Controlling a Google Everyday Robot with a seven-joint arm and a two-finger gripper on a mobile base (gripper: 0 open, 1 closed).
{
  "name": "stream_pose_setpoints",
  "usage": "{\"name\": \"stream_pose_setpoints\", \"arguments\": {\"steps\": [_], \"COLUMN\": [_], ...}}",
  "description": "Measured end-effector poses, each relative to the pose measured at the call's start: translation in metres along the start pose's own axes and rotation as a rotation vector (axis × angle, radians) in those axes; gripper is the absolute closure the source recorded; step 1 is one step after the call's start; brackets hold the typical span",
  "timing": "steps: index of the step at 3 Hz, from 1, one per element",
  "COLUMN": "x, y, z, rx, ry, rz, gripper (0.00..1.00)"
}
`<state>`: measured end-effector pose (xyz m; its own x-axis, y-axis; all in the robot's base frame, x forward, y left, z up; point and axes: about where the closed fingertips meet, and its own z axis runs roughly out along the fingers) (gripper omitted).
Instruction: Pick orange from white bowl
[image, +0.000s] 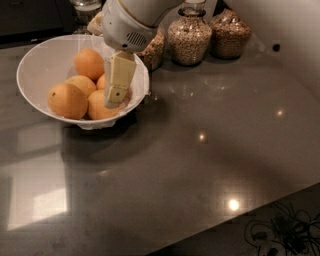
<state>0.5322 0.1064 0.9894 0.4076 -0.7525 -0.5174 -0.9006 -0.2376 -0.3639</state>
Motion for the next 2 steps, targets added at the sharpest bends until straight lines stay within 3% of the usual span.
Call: {"name": "stream_pose_setpoints", "arguments": {"steps": [1, 2], "x": [-0.009, -0.02], "y": [-0.003, -0.002], "z": [0.023, 0.04], "rx": [-0.057, -0.11], "ry": [-0.047, -0.087], "rz": [-0.039, -0.115], "gripper": [0.0, 0.16]}}
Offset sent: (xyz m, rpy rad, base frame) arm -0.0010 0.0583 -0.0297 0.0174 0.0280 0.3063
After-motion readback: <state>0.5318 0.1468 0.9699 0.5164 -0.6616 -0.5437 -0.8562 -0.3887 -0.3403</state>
